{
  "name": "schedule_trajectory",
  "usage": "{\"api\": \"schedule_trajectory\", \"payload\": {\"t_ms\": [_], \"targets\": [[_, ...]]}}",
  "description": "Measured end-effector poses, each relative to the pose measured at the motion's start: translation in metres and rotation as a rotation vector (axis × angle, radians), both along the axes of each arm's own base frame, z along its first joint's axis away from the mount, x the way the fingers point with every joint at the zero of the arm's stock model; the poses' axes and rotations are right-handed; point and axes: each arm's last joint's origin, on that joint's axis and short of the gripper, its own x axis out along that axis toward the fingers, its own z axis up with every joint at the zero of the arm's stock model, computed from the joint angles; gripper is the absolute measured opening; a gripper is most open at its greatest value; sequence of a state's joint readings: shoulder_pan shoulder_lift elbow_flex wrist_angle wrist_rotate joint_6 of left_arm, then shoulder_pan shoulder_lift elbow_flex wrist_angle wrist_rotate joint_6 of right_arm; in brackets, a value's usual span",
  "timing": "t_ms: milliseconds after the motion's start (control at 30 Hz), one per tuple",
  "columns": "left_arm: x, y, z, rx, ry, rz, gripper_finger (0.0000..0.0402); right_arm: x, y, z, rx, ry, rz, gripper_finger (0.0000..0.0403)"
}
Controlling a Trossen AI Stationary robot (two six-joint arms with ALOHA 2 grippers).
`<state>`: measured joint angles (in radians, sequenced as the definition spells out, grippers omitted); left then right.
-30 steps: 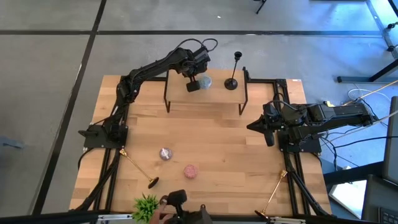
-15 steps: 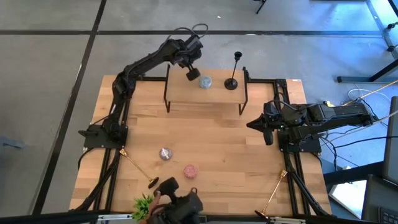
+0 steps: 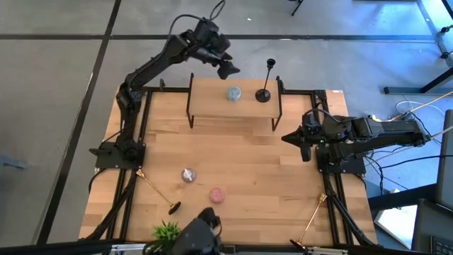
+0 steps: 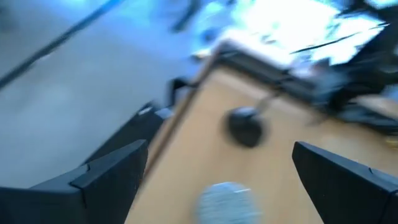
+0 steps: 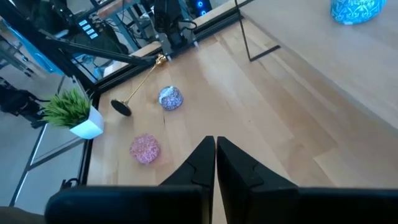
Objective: Pick & Place candle stick holders
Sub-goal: Put the right gold candle holder on the shelf
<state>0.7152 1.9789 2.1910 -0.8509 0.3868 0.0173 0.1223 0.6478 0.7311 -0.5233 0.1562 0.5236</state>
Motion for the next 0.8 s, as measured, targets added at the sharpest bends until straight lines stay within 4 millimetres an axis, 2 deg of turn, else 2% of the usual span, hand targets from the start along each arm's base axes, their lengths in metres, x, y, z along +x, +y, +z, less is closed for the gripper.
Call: {"api": "schedule_trajectory", "payload": {"t_ms": [167,367,600,800], "targets": [[-0.004,-0.019,0.02,-0.077,-0.11,-0.134,0.0399,0.0,0.001,0.001,0.011,-0.006,0.022,0.0018],[-0.001,-0.053,0.035,-0.178,-0.147,-0.224,0.0398,0.003,0.002,0.002,0.047,-0.018,0.05,0.0018],[0.013,-0.105,0.032,-0.306,-0.064,-0.398,0.0398,0.006,0.003,0.007,0.132,-0.083,0.026,0.0018],[0.016,-0.154,0.017,-0.408,0.135,-0.541,0.0398,0.011,0.01,0.013,0.15,-0.148,0.066,0.0018]]}}
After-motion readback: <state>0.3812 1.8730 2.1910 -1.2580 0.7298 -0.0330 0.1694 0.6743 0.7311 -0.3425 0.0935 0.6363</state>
